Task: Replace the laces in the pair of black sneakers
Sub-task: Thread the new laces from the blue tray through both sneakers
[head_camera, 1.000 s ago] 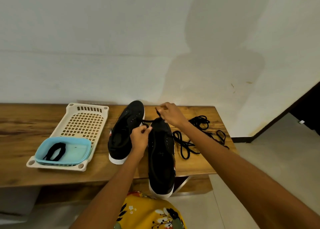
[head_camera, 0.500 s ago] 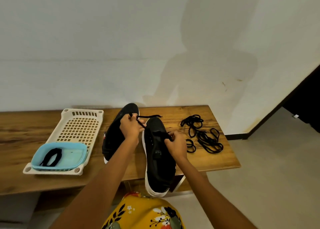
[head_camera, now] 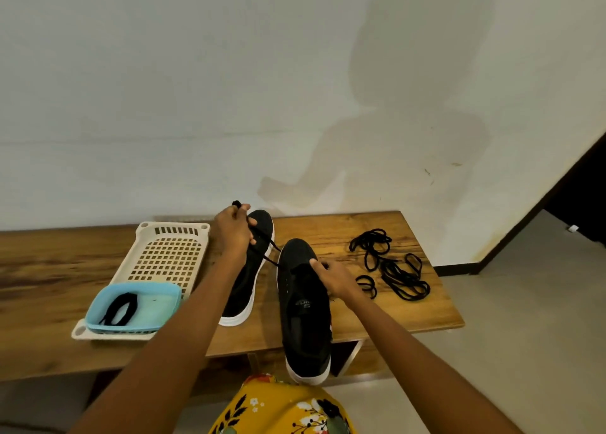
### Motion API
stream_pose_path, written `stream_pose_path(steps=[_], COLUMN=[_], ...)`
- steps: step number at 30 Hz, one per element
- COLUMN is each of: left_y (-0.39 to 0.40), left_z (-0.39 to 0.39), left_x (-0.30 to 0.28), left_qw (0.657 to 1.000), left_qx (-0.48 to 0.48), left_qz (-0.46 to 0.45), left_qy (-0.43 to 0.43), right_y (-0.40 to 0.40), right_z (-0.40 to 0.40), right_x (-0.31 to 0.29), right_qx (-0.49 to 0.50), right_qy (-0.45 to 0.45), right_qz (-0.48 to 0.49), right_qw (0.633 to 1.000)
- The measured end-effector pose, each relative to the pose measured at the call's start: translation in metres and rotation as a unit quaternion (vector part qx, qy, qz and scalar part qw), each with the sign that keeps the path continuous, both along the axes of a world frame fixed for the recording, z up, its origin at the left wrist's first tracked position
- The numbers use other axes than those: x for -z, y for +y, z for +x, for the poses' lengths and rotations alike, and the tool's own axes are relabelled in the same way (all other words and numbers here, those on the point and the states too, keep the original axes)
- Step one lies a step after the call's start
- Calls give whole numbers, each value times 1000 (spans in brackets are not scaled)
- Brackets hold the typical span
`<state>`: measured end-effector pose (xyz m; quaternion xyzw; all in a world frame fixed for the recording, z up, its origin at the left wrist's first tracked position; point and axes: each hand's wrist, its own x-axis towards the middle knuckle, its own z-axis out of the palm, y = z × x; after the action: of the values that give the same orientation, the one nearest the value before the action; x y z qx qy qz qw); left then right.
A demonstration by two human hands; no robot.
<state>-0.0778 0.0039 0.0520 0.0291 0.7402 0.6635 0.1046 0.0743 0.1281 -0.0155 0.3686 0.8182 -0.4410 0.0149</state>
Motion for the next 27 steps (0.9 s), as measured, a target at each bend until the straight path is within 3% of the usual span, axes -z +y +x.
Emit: stream_pose_path(steps=[6,11,15,18,23,27], left_y=[0,4,17,25,30,25], left_z=[11,12,19,30,51,67], left_x=[-18,-56,-118,-170,-249,-296], left_qw=[999,996,990,985,976,971], left_qx=[38,73,121,163,207,215], left_qz=[7,44,61,54,49,59], left_qy=[-8,-37,-25,4,55,92], right_y=[22,43,42,31,10,1], right_z=[8,1,-8,-12,-6,2], right_x=[-16,-98,-185,-247,-328,-369], right_qx=[-62,-20,18,4,-17,-20], right_qy=[-105,28,157,218,362,418], right_qz=[70,-1,-108,-102,-166,-174], right_qw=[990,999,981,971,917,891])
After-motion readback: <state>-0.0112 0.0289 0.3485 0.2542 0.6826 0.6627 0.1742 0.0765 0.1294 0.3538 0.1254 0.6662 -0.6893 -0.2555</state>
